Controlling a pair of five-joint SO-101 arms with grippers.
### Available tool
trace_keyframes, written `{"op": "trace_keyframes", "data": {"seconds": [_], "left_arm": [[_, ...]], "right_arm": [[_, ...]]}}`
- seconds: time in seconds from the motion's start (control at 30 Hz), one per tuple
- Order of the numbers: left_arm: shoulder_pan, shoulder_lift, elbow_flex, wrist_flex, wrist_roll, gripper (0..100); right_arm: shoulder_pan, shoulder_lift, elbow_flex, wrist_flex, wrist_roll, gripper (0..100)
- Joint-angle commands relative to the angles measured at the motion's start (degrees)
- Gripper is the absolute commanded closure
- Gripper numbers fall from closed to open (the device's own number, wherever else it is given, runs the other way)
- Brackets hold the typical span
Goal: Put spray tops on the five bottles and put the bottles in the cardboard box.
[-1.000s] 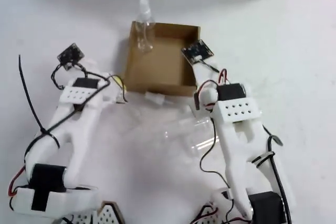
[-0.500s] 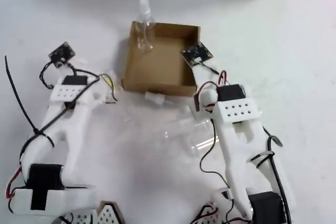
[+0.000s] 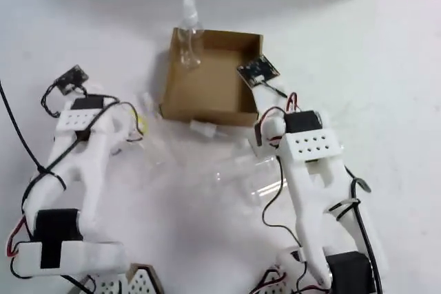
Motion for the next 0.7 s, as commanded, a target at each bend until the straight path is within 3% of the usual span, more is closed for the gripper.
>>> {"op": "trace_keyframes", "data": {"seconds": [0.0, 0.37, 0.67], "left_arm": [[-0.75, 0.92, -3.34, 0.79, -0.70, 76], [-2.77, 16.04, -17.58, 8.09, -0.70, 76], [-2.77, 18.68, -19.25, 8.18, -0.70, 73]], "right_arm": [[0.40, -1.71, -0.26, -0.66, 0.35, 93.7], [0.66, -1.71, -0.26, -0.57, 0.53, 93.7], [0.66, -1.71, -0.26, -0.66, 0.53, 93.7]]}}
